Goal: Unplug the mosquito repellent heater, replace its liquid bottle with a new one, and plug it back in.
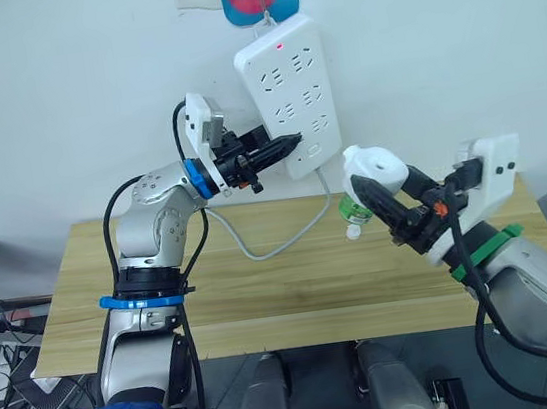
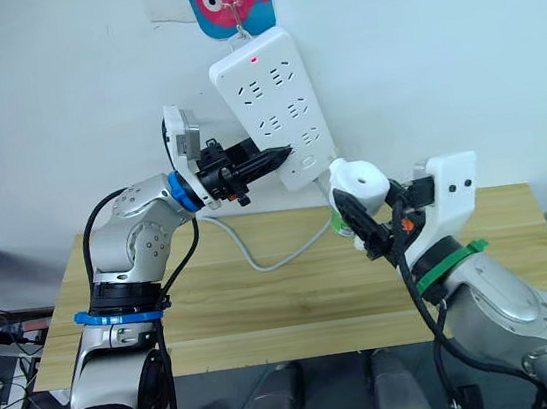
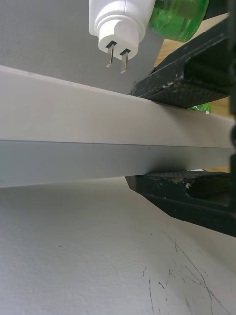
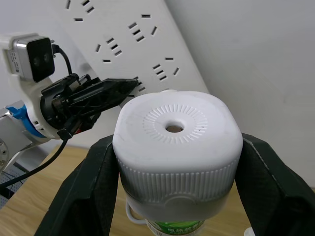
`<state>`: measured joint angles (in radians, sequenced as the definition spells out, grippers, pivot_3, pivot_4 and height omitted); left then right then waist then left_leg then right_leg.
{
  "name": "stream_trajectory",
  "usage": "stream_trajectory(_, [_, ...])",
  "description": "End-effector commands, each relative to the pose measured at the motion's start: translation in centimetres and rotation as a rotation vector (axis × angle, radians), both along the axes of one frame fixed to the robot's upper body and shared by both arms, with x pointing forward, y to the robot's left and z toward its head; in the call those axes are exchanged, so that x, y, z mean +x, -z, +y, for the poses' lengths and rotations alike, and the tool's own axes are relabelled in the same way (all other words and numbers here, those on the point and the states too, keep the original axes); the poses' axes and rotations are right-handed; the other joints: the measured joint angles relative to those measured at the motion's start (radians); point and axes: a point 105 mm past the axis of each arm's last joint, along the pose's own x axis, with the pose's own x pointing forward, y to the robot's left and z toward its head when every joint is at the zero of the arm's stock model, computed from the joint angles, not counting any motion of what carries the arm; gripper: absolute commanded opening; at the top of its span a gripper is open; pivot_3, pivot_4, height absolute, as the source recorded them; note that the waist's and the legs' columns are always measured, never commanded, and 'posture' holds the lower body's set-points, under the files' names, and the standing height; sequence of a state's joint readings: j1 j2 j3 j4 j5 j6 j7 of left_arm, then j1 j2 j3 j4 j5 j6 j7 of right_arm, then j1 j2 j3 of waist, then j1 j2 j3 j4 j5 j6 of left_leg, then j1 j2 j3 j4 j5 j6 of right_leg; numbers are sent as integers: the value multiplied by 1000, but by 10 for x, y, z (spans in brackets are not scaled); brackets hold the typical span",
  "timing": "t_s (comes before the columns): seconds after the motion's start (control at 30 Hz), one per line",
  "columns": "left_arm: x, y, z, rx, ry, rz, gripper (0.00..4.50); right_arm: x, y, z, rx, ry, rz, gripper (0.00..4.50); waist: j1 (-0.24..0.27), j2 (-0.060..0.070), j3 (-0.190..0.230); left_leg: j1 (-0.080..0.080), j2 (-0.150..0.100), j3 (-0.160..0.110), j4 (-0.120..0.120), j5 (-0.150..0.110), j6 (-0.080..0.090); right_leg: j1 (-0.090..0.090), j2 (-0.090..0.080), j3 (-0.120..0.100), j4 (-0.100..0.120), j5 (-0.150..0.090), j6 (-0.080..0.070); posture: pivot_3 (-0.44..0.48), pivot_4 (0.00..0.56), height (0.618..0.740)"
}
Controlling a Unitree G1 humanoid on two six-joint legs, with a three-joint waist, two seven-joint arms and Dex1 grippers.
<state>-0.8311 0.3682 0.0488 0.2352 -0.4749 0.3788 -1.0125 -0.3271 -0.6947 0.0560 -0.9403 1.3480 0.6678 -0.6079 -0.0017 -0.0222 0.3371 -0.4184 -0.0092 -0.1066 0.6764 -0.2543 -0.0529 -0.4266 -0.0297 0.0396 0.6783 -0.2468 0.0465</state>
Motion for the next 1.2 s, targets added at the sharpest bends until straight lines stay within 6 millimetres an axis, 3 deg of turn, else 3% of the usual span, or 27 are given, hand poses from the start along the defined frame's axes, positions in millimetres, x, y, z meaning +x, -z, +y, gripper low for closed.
stream_trajectory(0.03, [-4, -9, -5, 11, 9, -66, 1296, 1, -7, 7, 3, -19, -11, 2901, 2, 0, 0, 0, 0, 0, 0, 0, 0, 0, 0, 0, 0, 0, 0, 92, 267, 740])
stream_trajectory(0.27, [-4, -8, -8, 19, 25, -75, 1296, 23, -17, 8, -28, 29, -20, 2901, 2, 0, 0, -1, 0, 0, 0, 0, 0, -1, -1, 0, -1, 0, 0, 91, 276, 740])
stream_trajectory(0.63, [-1, -8, -9, 32, 15, -108, 1296, 33, -25, 18, -25, 24, -37, 2901, 3, 0, 0, -11, 0, 0, 1, 0, 0, -13, -1, 0, 2, 0, 0, 96, 276, 740])
stream_trajectory(1.2, [-5, -8, -16, 24, 48, -110, 1296, 50, -19, 21, -56, 64, -36, 2901, 3, -1, -1, -12, -1, 0, 2, 1, 0, -14, 0, -1, 3, 0, 0, 94, 272, 740])
